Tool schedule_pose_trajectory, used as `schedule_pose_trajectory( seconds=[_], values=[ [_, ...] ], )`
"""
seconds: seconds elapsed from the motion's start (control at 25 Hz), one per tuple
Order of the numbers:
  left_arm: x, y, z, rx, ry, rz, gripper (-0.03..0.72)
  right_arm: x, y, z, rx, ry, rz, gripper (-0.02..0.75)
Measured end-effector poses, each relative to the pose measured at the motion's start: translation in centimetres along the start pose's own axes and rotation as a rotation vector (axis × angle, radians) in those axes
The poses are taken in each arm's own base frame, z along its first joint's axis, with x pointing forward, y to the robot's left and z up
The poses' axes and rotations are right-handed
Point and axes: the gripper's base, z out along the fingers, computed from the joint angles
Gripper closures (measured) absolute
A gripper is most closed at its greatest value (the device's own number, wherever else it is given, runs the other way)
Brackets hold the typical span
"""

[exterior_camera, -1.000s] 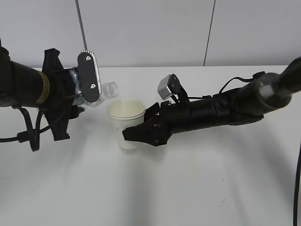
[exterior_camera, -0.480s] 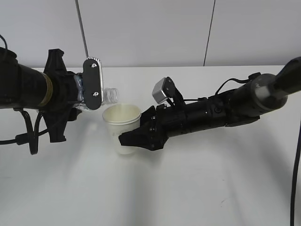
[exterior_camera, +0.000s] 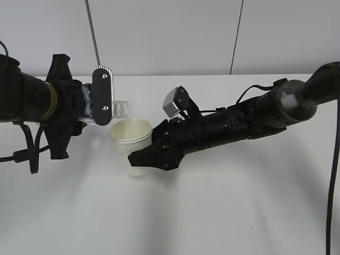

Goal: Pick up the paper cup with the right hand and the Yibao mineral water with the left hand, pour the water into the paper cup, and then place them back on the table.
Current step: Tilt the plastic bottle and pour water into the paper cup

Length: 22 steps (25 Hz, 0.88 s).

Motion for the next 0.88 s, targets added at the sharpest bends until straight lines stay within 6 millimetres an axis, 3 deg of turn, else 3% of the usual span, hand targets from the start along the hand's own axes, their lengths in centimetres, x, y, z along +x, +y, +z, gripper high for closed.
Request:
schedule_pose_trajectory(
  seconds=[0.88],
  values=[
    [0.19, 0.46, -0.01, -0.049, 0.024, 0.130, 0.359, 0.07, -0.07, 0.00, 0.008, 0.007, 0.003, 0.211]
  ],
)
